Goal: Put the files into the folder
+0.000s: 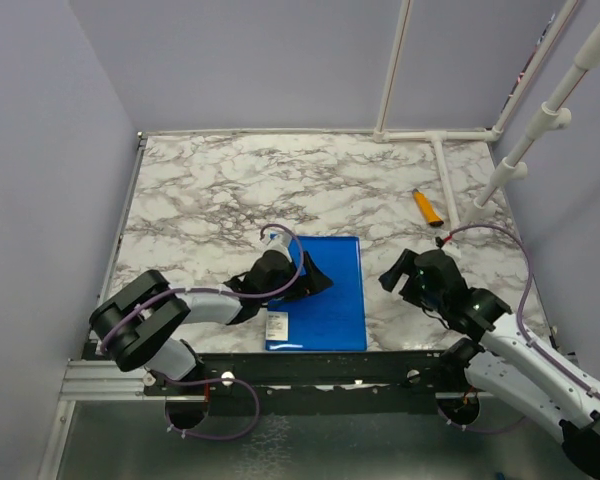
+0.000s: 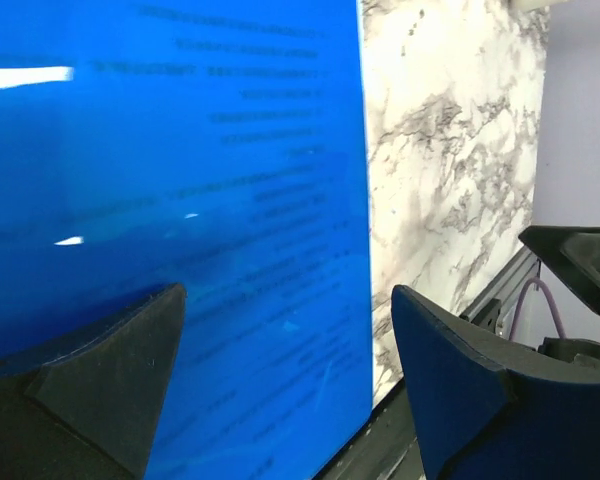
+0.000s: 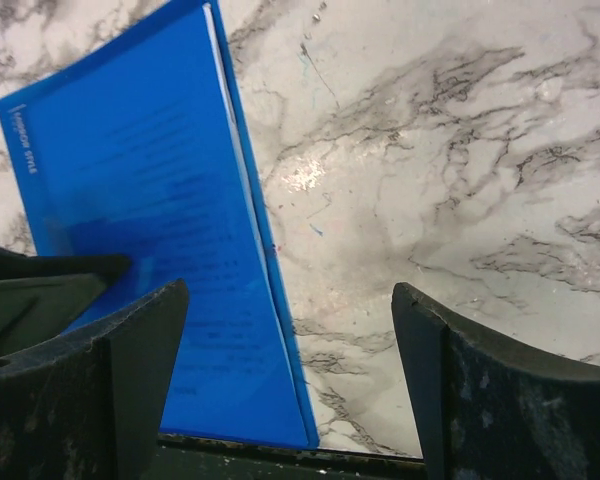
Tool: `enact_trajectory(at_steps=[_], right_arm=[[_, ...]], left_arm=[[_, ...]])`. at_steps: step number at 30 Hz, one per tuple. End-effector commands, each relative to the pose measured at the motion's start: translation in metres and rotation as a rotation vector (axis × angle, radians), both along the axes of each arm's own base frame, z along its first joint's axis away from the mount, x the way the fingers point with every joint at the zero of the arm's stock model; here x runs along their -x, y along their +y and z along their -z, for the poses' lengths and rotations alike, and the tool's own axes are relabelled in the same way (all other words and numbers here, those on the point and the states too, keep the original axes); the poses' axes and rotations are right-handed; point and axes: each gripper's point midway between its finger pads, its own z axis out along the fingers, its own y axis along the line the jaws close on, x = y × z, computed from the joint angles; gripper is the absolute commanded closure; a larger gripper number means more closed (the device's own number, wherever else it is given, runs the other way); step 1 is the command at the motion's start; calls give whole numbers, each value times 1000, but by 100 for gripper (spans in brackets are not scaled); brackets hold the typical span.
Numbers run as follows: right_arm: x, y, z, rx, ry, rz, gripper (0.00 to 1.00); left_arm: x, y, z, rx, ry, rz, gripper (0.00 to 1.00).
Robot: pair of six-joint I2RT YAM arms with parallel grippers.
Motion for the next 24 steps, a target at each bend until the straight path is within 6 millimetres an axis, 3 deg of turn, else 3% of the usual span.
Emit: enact_trajectory(at_steps=[1,6,15,21,24], right_arm=[[0,-10,-17,39,-30,13,13],[-1,1,-16,29,-19,-50,14],[-9,14,0,67,20,-110,19],[-16,12,9,119,37,-112,28],[-19,10,12,154,48,-107,36]], left_arm=[[-7,-14,13,-59,-22,17,14],[-12,-20,-7,-74,-62,36,13],[-31,2,-74,-243,-207,11,11],[-36,45,-78,-417,-209,-96,11],[-34,68,-72,-484,-192,-152,18]])
